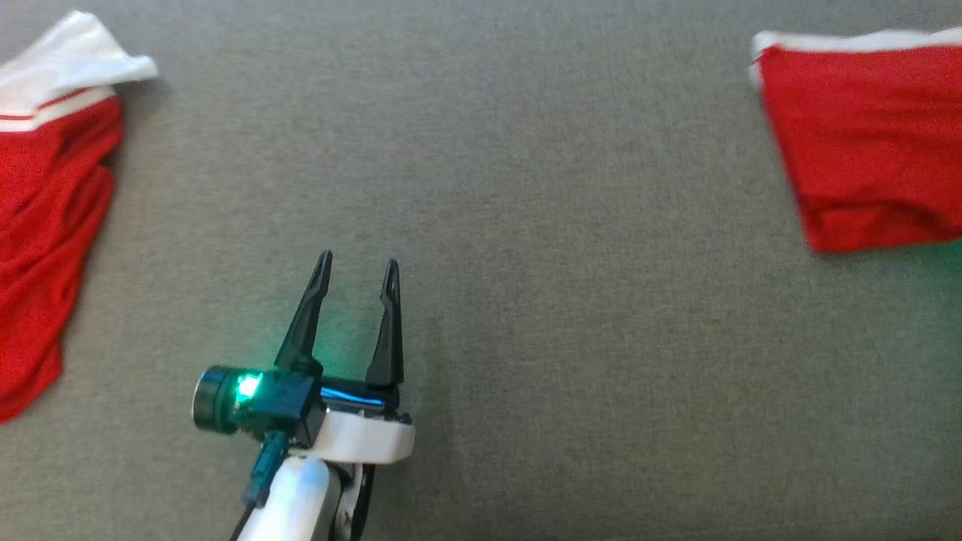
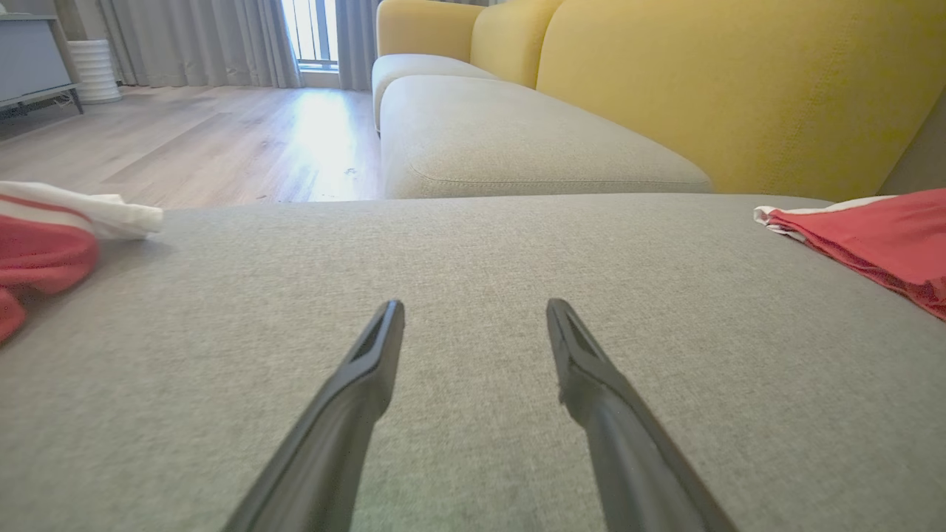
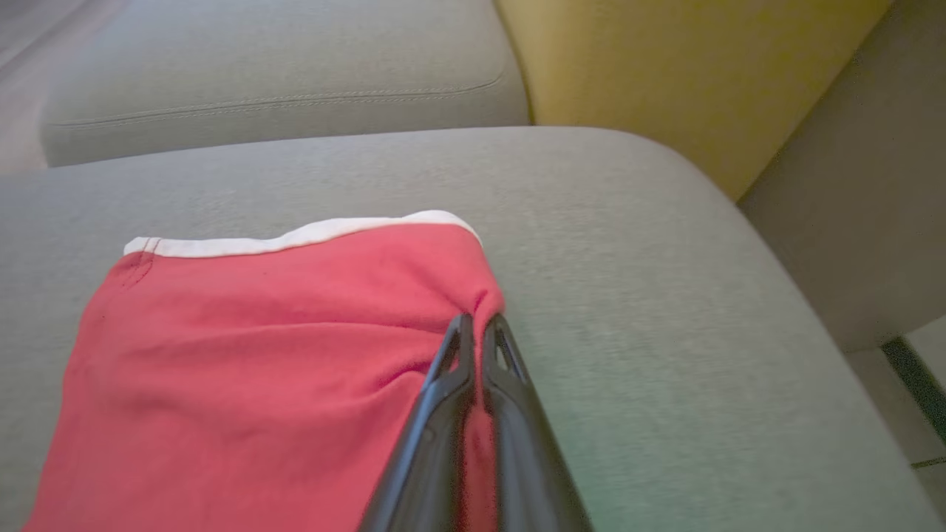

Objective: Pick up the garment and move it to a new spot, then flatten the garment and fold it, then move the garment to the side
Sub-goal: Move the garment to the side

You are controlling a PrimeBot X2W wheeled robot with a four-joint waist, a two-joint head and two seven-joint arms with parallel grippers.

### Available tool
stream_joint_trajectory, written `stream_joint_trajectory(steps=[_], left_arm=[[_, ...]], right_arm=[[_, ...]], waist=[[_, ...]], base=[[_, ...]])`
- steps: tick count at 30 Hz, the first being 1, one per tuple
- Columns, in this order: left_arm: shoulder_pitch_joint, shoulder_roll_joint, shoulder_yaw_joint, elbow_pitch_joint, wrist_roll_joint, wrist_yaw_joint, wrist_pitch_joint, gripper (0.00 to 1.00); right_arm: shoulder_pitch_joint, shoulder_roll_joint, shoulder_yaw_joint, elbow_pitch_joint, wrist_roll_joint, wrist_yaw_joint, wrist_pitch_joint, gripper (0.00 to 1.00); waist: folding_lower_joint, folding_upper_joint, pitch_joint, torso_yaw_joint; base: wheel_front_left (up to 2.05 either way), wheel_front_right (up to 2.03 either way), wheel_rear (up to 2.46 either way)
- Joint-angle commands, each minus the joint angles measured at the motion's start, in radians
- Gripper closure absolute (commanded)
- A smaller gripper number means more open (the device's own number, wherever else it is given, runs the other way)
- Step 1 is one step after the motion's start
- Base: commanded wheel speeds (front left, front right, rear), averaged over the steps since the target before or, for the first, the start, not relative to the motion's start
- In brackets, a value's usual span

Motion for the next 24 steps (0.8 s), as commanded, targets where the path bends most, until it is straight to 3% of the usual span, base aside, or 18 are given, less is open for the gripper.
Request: stream_joint_trajectory(steps=[1,9,10,11,12,13,18,24], left_arm=[[-0.017,0.000,0.023,-0.031,0.011,-0.002,-0.008,0.00],[-0.091,0.000,0.019,-0.026,0.023,-0.021,-0.008,0.00],[-0.097,0.000,0.018,-0.024,0.023,-0.023,-0.008,0.00],[-0.103,0.000,0.016,-0.021,0.023,-0.025,-0.008,0.00],[-0.107,0.000,0.013,-0.019,0.021,-0.027,-0.008,0.00],[-0.111,-0.001,0.011,-0.015,0.020,-0.028,-0.008,0.00],[-0.112,-0.001,0.006,-0.001,0.002,-0.026,-0.008,0.00],[-0.056,-0.002,0.016,0.009,-0.018,-0.004,-0.008,0.00]], right_arm=[[-0.009,-0.041,0.000,-0.029,-0.008,-0.001,0.002,1.00],[-0.053,-0.106,-0.121,-0.042,-0.094,-0.001,-0.012,1.00],[-0.059,-0.110,-0.136,-0.042,-0.109,-0.001,-0.019,0.93],[-0.064,-0.112,-0.150,-0.041,-0.126,-0.001,-0.027,0.75],[-0.069,-0.113,-0.166,-0.039,-0.148,-0.001,-0.037,0.29],[-0.072,-0.111,-0.183,-0.036,-0.173,-0.001,-0.049,0.00],[-0.072,-0.077,-0.216,-0.034,-0.309,-0.001,-0.118,0.00],[-0.018,0.083,-0.182,-0.070,-0.395,-0.001,-0.161,0.00]], waist=[[-0.0001,0.0000,0.034,-0.026],[-0.0001,0.0000,0.103,-0.049],[-0.0001,0.0000,0.107,-0.050],[-0.0001,0.0000,0.109,-0.050],[-0.0001,0.0000,0.109,-0.050],[-0.0001,0.0000,0.107,-0.047],[-0.0001,0.0000,0.059,-0.030],[-0.0001,0.0000,-0.069,-0.004]], base=[[0.00,0.00,0.00],[0.00,0.00,0.00],[0.00,0.00,0.00],[0.00,0.00,0.00],[0.00,0.00,0.00],[0.00,0.00,0.00],[0.00,0.00,0.00],[0.00,0.00,0.00]])
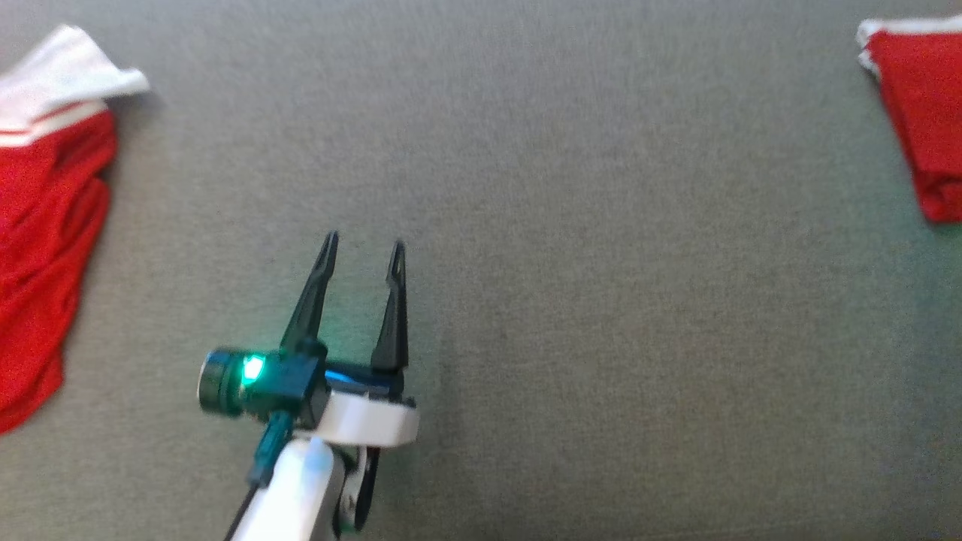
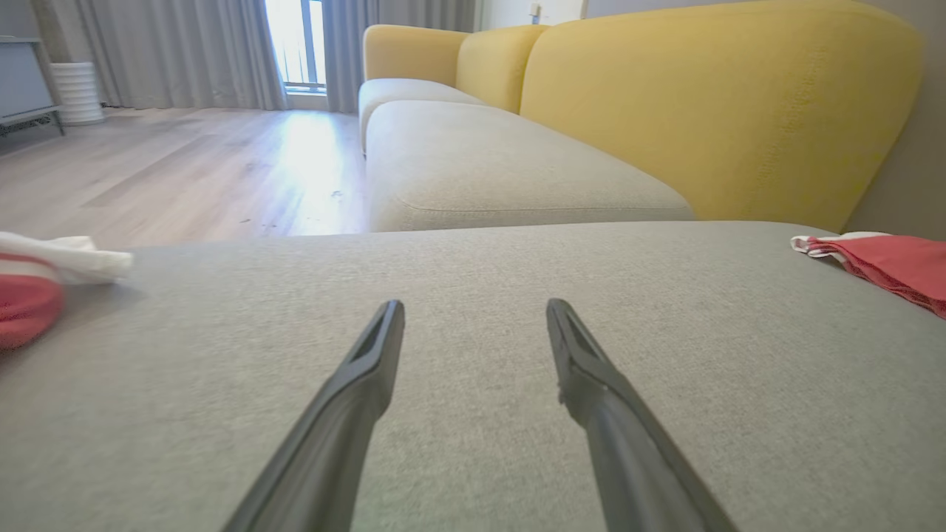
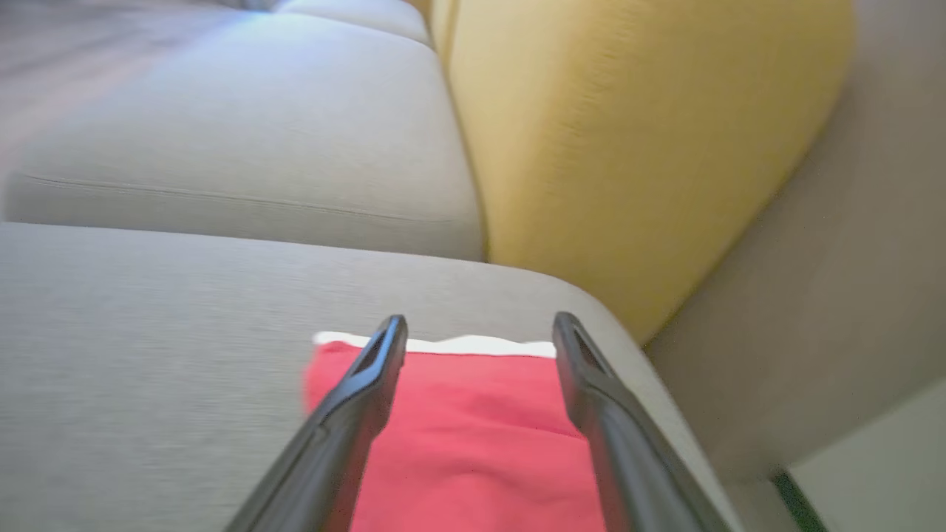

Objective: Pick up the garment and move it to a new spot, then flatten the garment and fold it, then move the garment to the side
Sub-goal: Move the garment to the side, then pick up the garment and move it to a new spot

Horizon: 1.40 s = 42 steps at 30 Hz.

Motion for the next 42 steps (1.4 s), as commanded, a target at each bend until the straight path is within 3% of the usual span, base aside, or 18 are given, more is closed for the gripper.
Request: stream_joint_trajectory(steps=[1,9,17,25,31,42], left_arm=[[0.033,0.000,0.037,-0.025,-0.010,0.013,-0.008,0.00],[0.158,-0.001,0.092,-0.046,-0.045,0.055,-0.008,0.00],[0.324,0.005,0.157,-0.105,-0.043,0.073,-0.008,0.00],[0.416,0.003,0.190,-0.173,-0.025,0.059,-0.008,0.00],[0.456,0.001,0.200,-0.169,-0.002,0.047,-0.008,0.00],[0.465,0.000,0.211,-0.154,0.007,0.038,-0.008,0.00]], right_arm=[[0.050,0.020,0.028,-0.047,-0.004,-0.001,-0.031,0.00],[0.229,0.218,0.191,-0.060,0.075,-0.001,-0.158,0.00],[0.395,0.348,0.282,-0.126,0.134,-0.001,-0.249,0.00],[0.600,0.414,0.218,-0.347,0.089,-0.001,-0.251,0.00],[0.700,0.433,0.204,-0.380,0.080,-0.001,-0.251,0.00],[0.707,0.435,0.212,-0.379,0.055,-0.001,-0.251,0.00]], waist=[[0.0000,0.0000,-0.090,0.024],[0.0000,0.0000,-0.268,0.060],[0.0000,0.0000,-0.427,0.057],[0.0000,0.0000,-0.481,0.047],[0.0000,0.0000,-0.485,0.044],[0.0000,0.0000,-0.485,0.040]], base=[[0.00,0.00,0.00],[0.00,0.00,0.00],[0.00,0.00,0.00],[0.00,0.00,0.00],[0.00,0.00,0.00],[0.00,0.00,0.00]])
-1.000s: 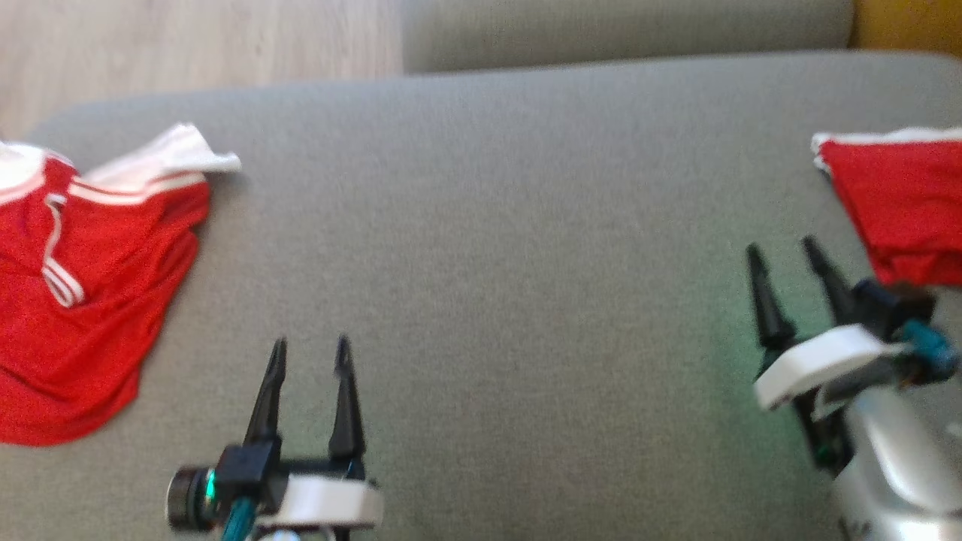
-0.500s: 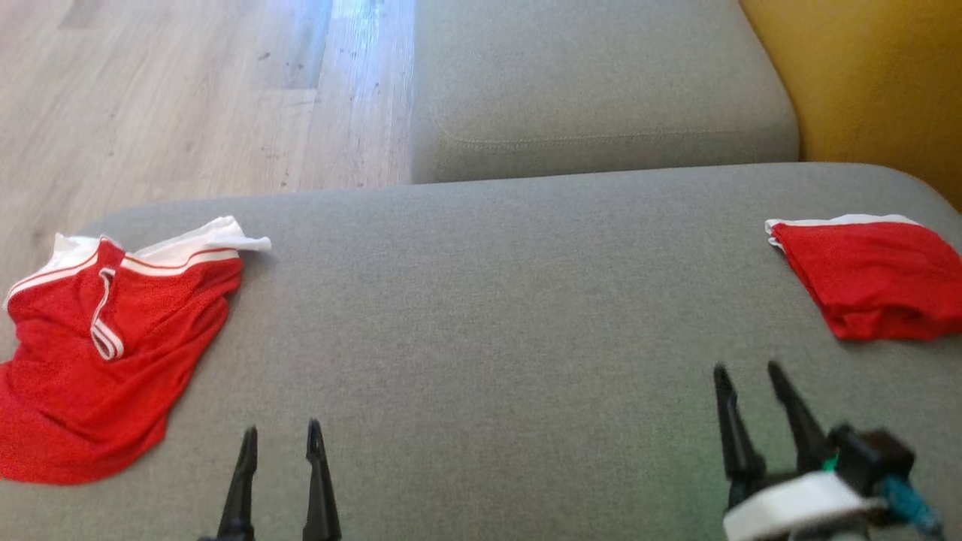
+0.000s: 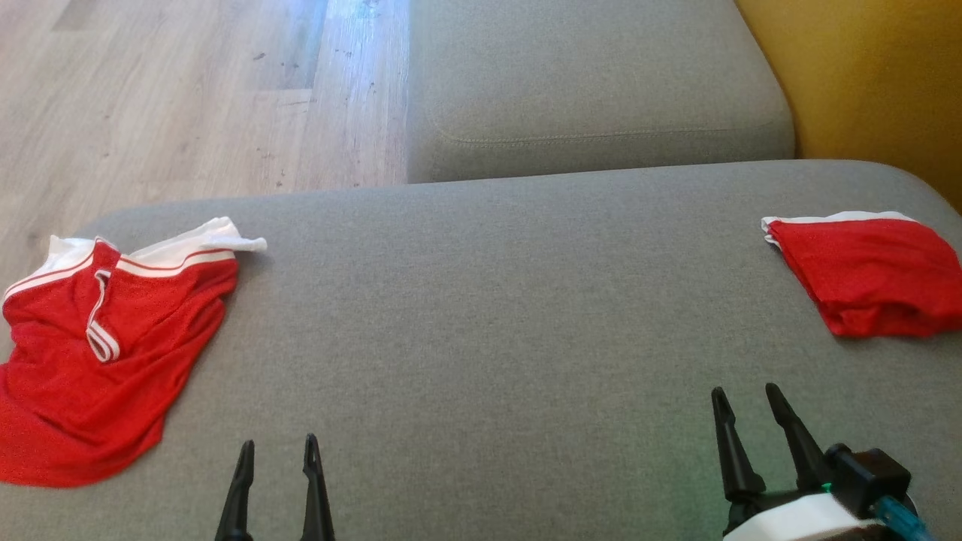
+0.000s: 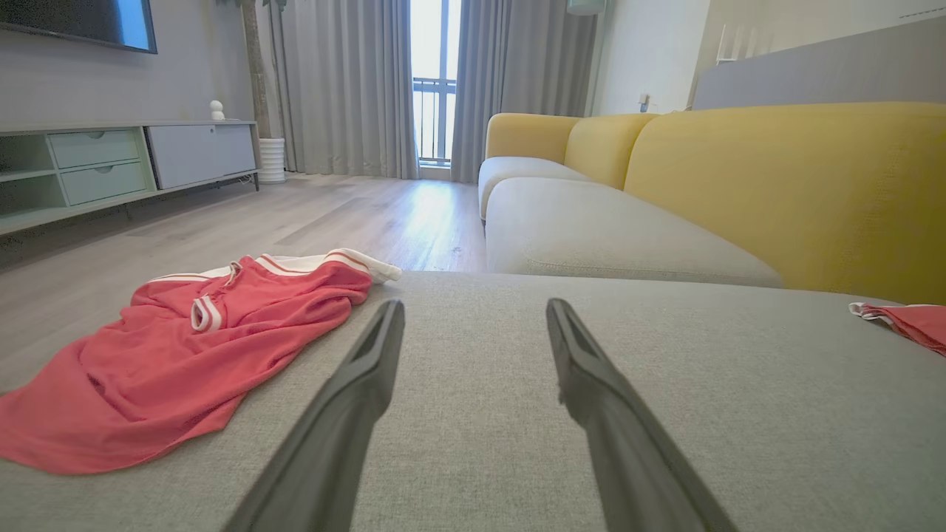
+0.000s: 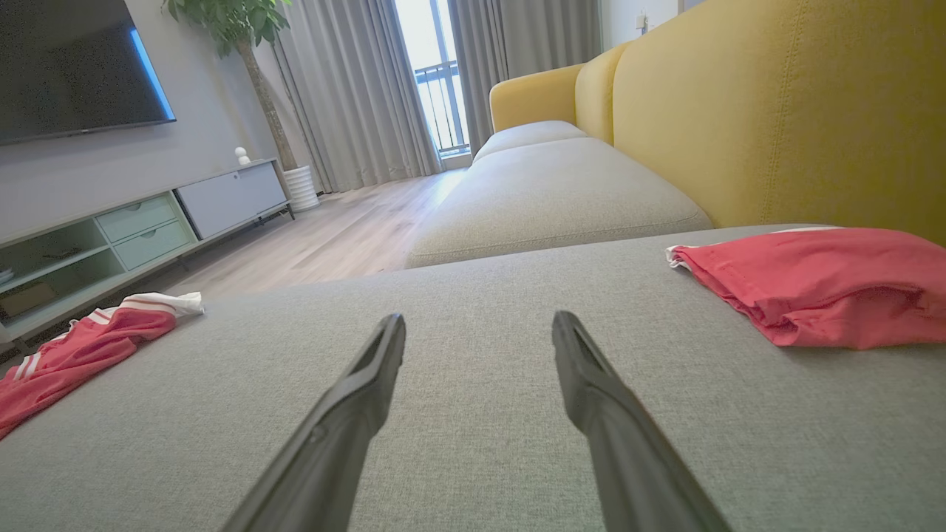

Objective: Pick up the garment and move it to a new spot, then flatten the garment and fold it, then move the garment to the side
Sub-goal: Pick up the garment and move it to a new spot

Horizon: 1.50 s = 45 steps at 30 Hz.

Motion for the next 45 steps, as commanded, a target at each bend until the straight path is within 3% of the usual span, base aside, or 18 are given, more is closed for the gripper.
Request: stream_joint_trajectory(steps=[1,8,13,31,45], left_arm=[[-0.033,-0.005,0.024,-0.029,0.005,0.005,-0.008,0.00],[-0.037,-0.005,0.027,-0.019,0.001,0.002,-0.008,0.00],[-0.049,-0.006,0.035,-0.008,-0.002,0.000,-0.008,0.00],[-0.009,-0.004,0.142,-0.029,0.033,-0.009,-0.008,0.00],[-0.015,-0.005,0.205,-0.104,0.034,-0.001,-0.008,0.00]], right_arm=[[-0.048,-0.003,0.023,-0.032,-0.005,-0.001,-0.011,0.00],[-0.041,0.000,0.015,-0.018,-0.009,-0.001,-0.011,0.00],[-0.028,-0.002,0.011,-0.019,-0.011,-0.001,-0.011,0.00],[-0.019,0.018,0.030,-0.012,-0.007,-0.001,-0.011,0.00],[-0.068,0.000,0.053,0.007,-0.003,-0.001,-0.011,0.00]], waist=[[0.0000,-0.0001,-0.001,0.001],[0.0000,-0.0001,-0.005,0.012],[0.0000,-0.0001,-0.002,0.057],[0.0000,-0.0001,-0.008,0.388],[0.0000,-0.0001,0.073,0.453]], base=[[0.00,0.00,0.00],[0.00,0.00,0.00],[0.00,0.00,0.00],[0.00,0.00,0.00],[0.00,0.00,0.00]])
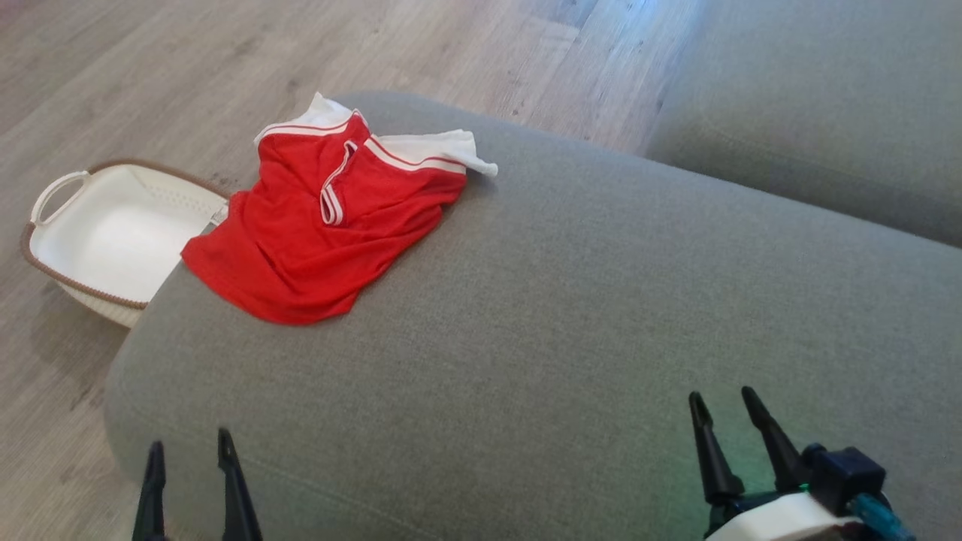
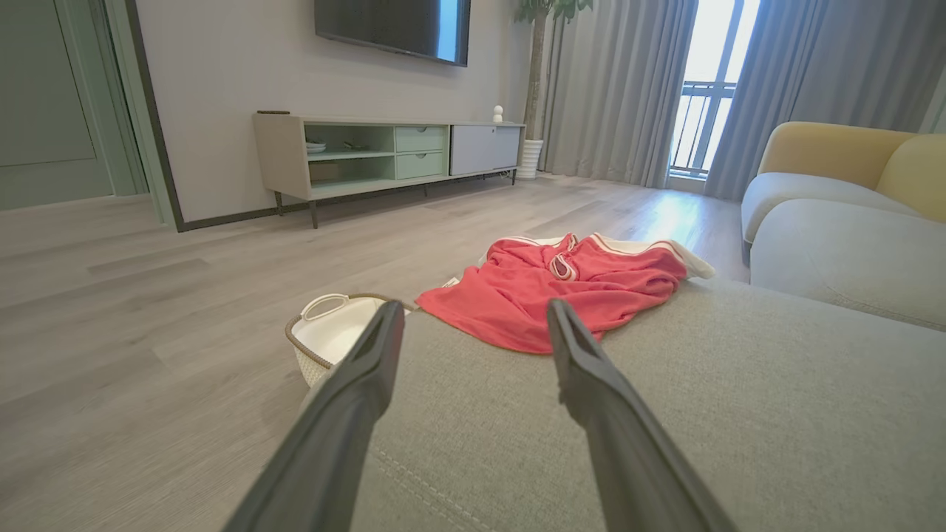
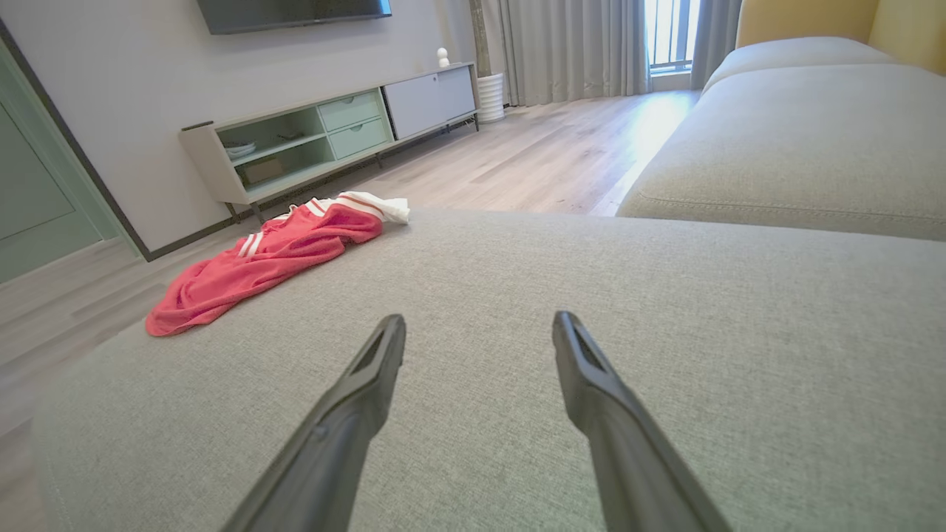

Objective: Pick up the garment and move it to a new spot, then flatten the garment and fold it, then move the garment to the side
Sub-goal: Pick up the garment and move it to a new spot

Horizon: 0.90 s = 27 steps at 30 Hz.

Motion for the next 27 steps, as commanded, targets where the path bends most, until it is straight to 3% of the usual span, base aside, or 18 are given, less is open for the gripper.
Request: stream_joint_trajectory(steps=[1,9,13,20,21,22,24,27], left_arm=[[-0.065,-0.004,0.038,-0.045,0.011,-0.001,-0.008,0.00],[-0.375,0.027,0.054,-0.105,0.023,-0.038,-0.008,0.00],[-0.595,0.068,0.044,-0.020,0.015,-0.074,0.037,0.00],[-1.007,0.131,0.025,0.346,-0.063,-0.185,0.268,0.00],[-1.007,0.131,0.025,0.346,-0.063,-0.185,0.268,0.00],[-1.107,0.140,0.028,0.471,-0.096,-0.209,0.320,0.00],[-1.151,0.139,0.035,0.535,-0.124,-0.221,0.342,0.00],[-1.283,0.163,0.050,0.764,-0.186,-0.246,0.409,0.00]], right_arm=[[-0.049,-0.022,0.009,-0.036,-0.004,-0.001,-0.011,0.00],[-0.074,-0.093,-0.048,-0.101,-0.047,-0.001,-0.011,0.00],[-0.113,-0.158,-0.065,-0.145,-0.068,-0.001,-0.011,0.00],[-0.183,-0.270,-0.109,-0.256,-0.080,-0.001,0.024,0.00],[-0.183,-0.270,-0.109,-0.256,-0.080,-0.001,0.024,0.00],[-0.194,-0.291,-0.116,-0.298,-0.077,-0.001,0.045,0.00],[-0.197,-0.300,-0.118,-0.318,-0.075,-0.001,0.055,0.00],[-0.202,-0.323,-0.127,-0.396,-0.070,-0.001,0.093,0.00]], waist=[[0.0000,0.0000,0.020,0.001],[0.0000,0.0000,0.217,0.004],[0.0000,0.0000,0.323,-0.007],[0.0000,0.0000,0.466,-0.048],[0.0000,0.0000,0.466,-0.048],[0.0000,0.0000,0.496,-0.063],[0.0000,0.0000,0.510,-0.072],[0.0000,0.0000,0.566,-0.108]], base=[[0.00,0.00,0.00],[0.00,0.00,0.00],[0.00,0.00,0.00],[0.00,0.00,0.00],[0.00,0.00,0.00],[0.00,0.00,0.00],[0.00,0.00,0.00],[0.00,0.00,0.00]])
